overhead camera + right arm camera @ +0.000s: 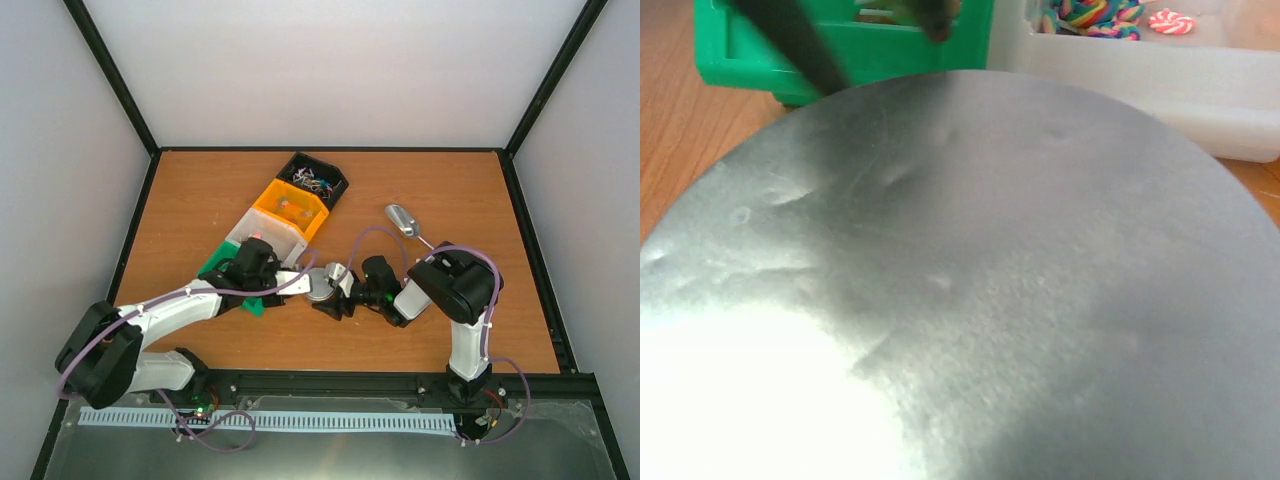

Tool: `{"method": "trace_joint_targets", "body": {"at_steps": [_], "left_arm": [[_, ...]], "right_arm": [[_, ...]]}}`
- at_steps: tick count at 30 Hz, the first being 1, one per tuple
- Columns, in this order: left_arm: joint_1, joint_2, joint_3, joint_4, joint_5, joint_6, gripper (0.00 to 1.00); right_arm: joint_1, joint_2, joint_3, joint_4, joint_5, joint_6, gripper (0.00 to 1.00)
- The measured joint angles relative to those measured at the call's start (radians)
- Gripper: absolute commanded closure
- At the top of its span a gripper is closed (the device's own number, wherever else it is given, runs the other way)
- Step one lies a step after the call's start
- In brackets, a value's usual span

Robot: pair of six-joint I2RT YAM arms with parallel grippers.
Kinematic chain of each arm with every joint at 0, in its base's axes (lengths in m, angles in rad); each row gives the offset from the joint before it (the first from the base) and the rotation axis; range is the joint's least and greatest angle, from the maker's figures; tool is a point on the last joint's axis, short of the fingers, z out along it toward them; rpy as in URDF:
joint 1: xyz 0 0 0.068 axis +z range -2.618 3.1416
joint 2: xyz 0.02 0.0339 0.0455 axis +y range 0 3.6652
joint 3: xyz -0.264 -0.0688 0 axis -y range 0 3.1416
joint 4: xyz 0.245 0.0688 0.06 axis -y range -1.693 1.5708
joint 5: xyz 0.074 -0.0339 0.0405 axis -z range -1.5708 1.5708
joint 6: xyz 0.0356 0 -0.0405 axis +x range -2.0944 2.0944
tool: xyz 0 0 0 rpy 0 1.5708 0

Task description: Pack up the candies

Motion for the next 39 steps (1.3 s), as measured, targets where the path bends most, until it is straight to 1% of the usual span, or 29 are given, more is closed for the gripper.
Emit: {"method": "trace_joint_targets", "body": {"at_steps": [3,5,8,11,13,16,21,26,30,35,39], "left_arm": [[0.05,-0.008,0.0,-0.014,-0.025,0.002,0.75],[0.066,-0.011,0.0,-0.024,-0.035,0.002,0.73],[0.066,-0.027,0.004,-0.07,-0.021,0.0,0.65],[0.059,-0.035,0.031,-0.132,0.018,0.003,0.6],[0.042,-0.036,0.056,-0.157,0.036,-0.001,0.57],[-0.014,-0.035,0.091,-0.17,0.05,-0.011,0.52],[-0.102,-0.001,0.136,-0.15,0.06,-0.037,0.49],[-0.136,0.08,0.141,-0.111,0.046,-0.071,0.53],[-0.136,0.122,0.141,-0.078,0.01,-0.084,0.61],[-0.139,0.121,0.129,-0.068,-0.026,-0.08,0.71],[-0.14,0.079,0.092,-0.053,-0.06,-0.06,0.75]], "right_arm": [[0.001,0.0,0.0,-0.002,-0.013,-0.003,0.72],[0.001,0.0,0.0,-0.003,-0.017,-0.003,0.72],[0.001,0.0,0.0,-0.003,-0.021,-0.003,0.72],[0.001,0.0,0.0,-0.004,-0.021,-0.003,0.72],[0.001,0.0,0.0,-0.004,-0.021,-0.003,0.72],[0.001,0.0,0.0,-0.004,-0.021,-0.003,0.72],[0.001,0.0,0.0,-0.005,-0.022,-0.003,0.72],[0.001,0.0,0.001,-0.007,-0.024,-0.004,0.72],[0.001,0.0,0.002,-0.008,-0.025,-0.003,0.72],[0.0,0.0,0.004,-0.01,-0.021,-0.003,0.72],[0.0,0.0,0.006,-0.013,-0.019,0.0,0.72]]}}
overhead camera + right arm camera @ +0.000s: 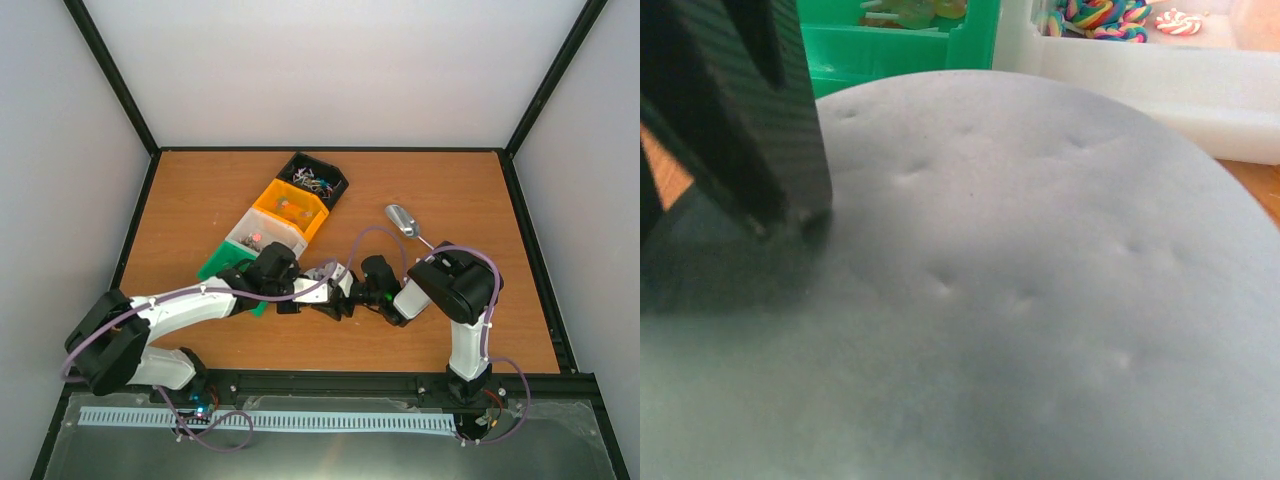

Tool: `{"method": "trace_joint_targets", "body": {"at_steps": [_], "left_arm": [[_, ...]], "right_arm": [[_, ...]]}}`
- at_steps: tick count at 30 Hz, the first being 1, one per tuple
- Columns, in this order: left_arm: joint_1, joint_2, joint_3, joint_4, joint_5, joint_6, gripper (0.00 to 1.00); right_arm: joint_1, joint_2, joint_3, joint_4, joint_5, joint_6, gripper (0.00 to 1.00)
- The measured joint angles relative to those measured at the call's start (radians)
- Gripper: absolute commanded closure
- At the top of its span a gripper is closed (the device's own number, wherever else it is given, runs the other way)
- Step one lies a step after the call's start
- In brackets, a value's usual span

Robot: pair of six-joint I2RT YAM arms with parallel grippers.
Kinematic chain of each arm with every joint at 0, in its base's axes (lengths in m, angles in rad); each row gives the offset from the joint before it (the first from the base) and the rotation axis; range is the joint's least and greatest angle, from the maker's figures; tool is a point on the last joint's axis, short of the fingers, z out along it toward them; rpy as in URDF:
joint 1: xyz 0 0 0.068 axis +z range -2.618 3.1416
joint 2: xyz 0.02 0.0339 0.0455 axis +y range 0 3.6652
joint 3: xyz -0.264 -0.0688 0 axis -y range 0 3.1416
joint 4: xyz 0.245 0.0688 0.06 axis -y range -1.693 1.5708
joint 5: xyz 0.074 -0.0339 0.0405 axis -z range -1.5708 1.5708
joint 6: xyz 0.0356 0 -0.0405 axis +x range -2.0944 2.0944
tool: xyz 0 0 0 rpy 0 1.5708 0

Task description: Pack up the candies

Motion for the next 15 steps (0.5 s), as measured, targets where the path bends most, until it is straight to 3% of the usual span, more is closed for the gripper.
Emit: {"method": "trace_joint_targets", "body": {"at_steps": [9,15], "left_arm": [[0.106,-0.05,-0.043,-0.002,0.016,0.043,0.77],[0.2,-0.089,-0.05,-0.009,-0.028,0.035,0.72]], "right_arm": [[-0.002,0.0,0.006,-0.003,0.031,0.004,0.73],[0.0,0.0,0.005,-0.006,0.006,-0.003,0.73]]}}
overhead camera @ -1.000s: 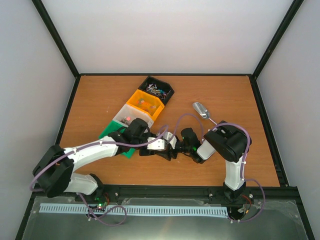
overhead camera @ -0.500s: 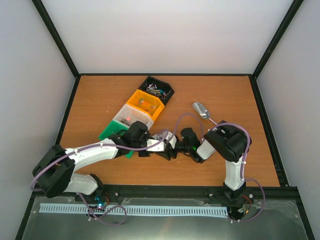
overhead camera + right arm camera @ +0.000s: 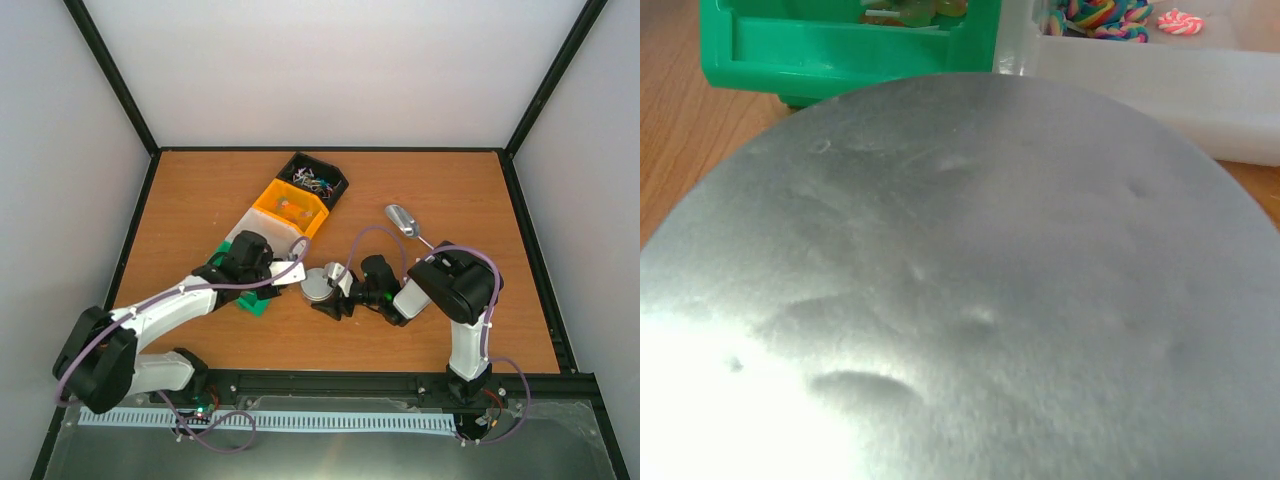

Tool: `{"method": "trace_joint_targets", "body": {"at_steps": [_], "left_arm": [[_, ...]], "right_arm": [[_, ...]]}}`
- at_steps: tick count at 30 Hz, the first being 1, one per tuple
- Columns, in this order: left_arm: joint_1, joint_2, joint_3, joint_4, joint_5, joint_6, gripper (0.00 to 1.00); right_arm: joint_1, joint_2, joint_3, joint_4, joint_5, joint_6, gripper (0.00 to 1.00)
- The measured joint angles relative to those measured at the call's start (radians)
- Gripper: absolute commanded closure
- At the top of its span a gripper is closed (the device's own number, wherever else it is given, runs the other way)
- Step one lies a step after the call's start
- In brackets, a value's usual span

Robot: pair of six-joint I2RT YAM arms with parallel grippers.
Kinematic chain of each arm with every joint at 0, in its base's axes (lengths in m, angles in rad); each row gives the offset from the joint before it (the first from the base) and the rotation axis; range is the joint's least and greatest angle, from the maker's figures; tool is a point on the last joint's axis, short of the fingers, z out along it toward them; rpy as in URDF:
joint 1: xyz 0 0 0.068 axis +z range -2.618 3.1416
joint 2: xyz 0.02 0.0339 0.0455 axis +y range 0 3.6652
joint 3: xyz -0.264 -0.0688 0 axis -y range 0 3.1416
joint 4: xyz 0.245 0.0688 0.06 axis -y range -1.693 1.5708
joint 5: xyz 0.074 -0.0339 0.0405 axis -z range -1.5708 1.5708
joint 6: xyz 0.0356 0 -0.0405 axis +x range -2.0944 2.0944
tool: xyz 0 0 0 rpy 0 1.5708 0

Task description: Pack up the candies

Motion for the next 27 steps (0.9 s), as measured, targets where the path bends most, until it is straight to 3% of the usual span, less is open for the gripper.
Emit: {"method": "trace_joint_targets", "body": {"at_steps": [9,15,19,24,27], "left_arm": [[-0.048,-0.051,0.09,-0.112,0.168,-0.061,0.53],[-0.171,0.024,0.09,-0.091,0.156,-0.063,0.49],[-0.196,0.084,0.09,-0.056,0.136,-0.065,0.45],[-0.208,0.141,0.092,-0.02,0.102,-0.061,0.62],[-0.209,0.147,0.092,0.006,0.06,-0.051,0.66]], "right_arm": [[0.0,0.0,0.0,-0.002,-0.011,0.0,0.72],[0.0,0.0,0.0,-0.002,-0.012,0.0,0.73],[0.0,0.0,0.0,-0.003,-0.013,0.0,0.73],[0.0,0.0,0.0,-0.003,-0.013,-0.004,0.73],[0.0,0.0,0.001,-0.003,-0.011,-0.002,0.73]]}}
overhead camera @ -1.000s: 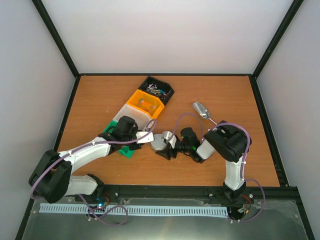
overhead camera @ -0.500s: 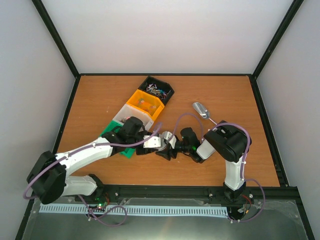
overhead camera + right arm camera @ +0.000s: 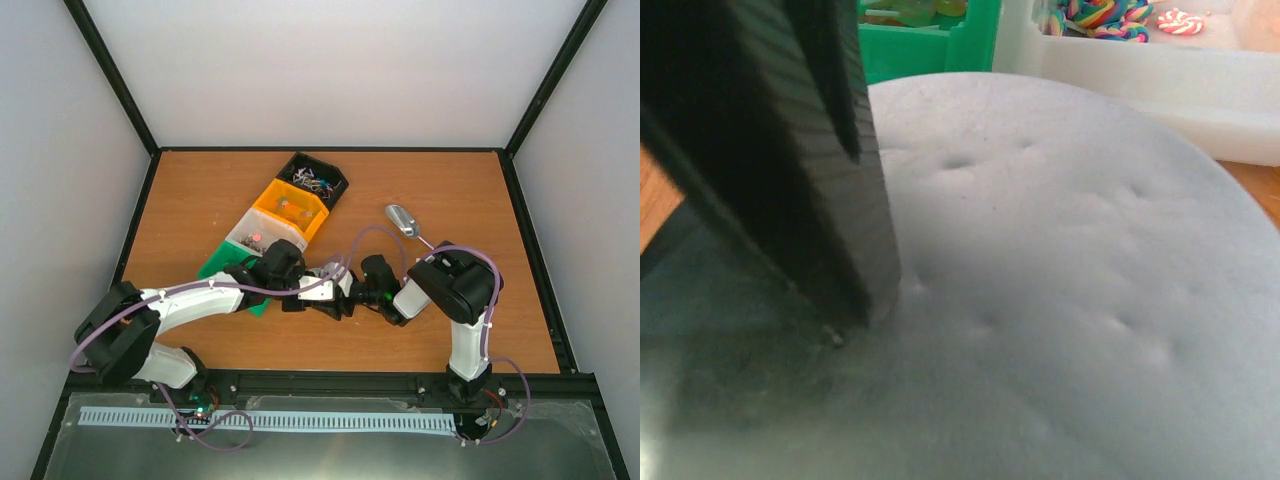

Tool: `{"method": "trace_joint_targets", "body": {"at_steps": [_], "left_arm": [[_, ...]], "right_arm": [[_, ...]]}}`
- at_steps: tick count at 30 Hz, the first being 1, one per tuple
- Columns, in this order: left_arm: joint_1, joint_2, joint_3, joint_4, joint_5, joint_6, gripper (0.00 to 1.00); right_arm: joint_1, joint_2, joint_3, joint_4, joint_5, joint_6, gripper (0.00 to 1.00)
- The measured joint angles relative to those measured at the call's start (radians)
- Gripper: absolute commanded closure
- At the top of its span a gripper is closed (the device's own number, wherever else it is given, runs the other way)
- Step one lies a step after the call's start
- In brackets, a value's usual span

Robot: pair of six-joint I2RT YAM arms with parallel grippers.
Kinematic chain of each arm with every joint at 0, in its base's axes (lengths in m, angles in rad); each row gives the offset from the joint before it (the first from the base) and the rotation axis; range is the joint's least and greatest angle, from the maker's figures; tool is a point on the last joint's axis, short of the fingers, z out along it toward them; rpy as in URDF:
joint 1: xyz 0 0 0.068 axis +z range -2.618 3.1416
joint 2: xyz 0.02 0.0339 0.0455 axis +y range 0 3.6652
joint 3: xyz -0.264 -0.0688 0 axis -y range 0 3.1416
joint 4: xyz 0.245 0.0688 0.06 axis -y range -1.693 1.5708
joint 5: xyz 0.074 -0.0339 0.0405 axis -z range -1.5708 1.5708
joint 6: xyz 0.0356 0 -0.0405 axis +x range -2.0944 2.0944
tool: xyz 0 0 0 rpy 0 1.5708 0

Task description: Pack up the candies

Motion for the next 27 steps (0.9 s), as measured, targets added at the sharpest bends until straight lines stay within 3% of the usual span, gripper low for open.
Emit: {"method": "trace_joint_targets", "body": {"at_steps": [10,19,24,27], "left_arm": [[-0.001,-0.06,-0.08,0.075,-0.062,0.057,0.72],[0.101,-0.125,-0.126,0.057,-0.036,0.101,0.73],[0.181,-0.144,-0.129,0.019,-0.058,0.102,0.71],[0.197,-0.172,-0.128,-0.027,-0.048,0.095,0.65]], "right_arm": [[0.0,0.0,0.002,0.0,0.015,0.001,0.73],[0.0,0.0,0.009,-0.006,0.032,0.006,0.73],[0.0,0.0,0.009,-0.009,0.014,0.002,0.73],[0.0,0.0,0.009,-0.01,0.006,0.001,0.74]]}}
